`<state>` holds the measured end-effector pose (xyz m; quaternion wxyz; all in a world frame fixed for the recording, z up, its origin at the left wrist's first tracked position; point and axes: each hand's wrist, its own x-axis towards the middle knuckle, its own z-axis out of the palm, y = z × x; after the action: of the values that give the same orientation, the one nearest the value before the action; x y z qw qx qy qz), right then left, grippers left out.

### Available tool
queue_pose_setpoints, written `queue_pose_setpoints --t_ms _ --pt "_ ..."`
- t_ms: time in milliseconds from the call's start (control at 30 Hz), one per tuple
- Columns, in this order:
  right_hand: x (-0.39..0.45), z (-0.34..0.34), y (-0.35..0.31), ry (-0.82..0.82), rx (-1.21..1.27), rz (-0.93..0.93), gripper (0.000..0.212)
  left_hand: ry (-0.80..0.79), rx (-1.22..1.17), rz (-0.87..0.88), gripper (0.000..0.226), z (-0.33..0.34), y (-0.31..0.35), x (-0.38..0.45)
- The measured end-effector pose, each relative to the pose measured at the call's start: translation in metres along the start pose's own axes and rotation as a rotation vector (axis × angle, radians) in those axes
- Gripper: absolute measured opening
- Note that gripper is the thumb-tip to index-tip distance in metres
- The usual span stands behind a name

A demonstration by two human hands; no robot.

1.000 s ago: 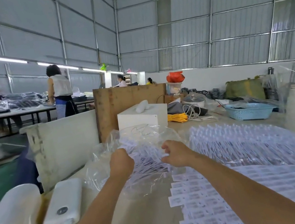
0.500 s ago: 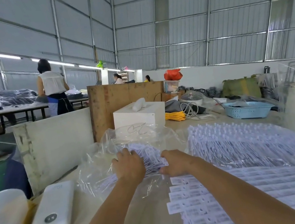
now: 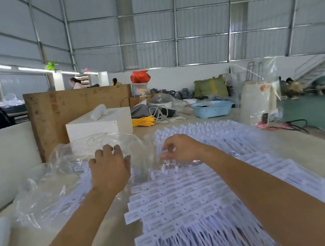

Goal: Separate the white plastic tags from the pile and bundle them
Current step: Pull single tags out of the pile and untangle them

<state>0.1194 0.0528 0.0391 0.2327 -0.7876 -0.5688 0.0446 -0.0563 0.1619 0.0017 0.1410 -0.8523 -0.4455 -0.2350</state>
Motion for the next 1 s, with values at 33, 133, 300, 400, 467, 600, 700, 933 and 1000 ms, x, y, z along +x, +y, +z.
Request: queue_pose_setpoints --t_ms 33,133,300,400,467,600,700,933,1000 --pt "-0.01 -0.013 0.019 0.037 -0.005 0.048 0.036 0.006 -0.084 0.077 0.046 -0.01 0.016 -0.002" --pt "-0.05 -0.049 0.077 0.111 -0.108 0.228 0.035 -0.115 -0.401 0.386 0.047 -0.035 0.068 -0.017" --pt "-0.121 -0.079 0.148 0.164 -0.151 0.412 0.039 -0.41 -0.612 0.687 0.072 -0.065 0.136 -0.06" --pt "-0.149 -0.08 0.168 0.149 -0.108 0.427 0.035 -0.588 -0.432 0.739 0.074 -0.07 0.157 -0.07" --pt "-0.159 -0.077 0.175 0.162 -0.068 0.423 0.033 -0.618 -0.358 0.74 0.065 -0.071 0.164 -0.072" --pt "-0.163 -0.071 0.182 0.182 -0.131 0.429 0.032 -0.572 -0.287 0.72 0.043 -0.079 0.172 -0.071" --pt "-0.165 -0.067 0.184 0.208 -0.203 0.453 0.032 -0.557 -0.156 0.733 0.034 -0.087 0.176 -0.073" --pt "-0.179 -0.068 0.183 0.338 -0.288 0.402 0.031 -0.302 -0.155 0.813 0.027 -0.102 0.186 -0.086" --pt "-0.184 -0.071 0.181 0.453 -0.193 0.278 0.027 -0.231 -0.224 0.807 0.025 -0.112 0.185 -0.085"
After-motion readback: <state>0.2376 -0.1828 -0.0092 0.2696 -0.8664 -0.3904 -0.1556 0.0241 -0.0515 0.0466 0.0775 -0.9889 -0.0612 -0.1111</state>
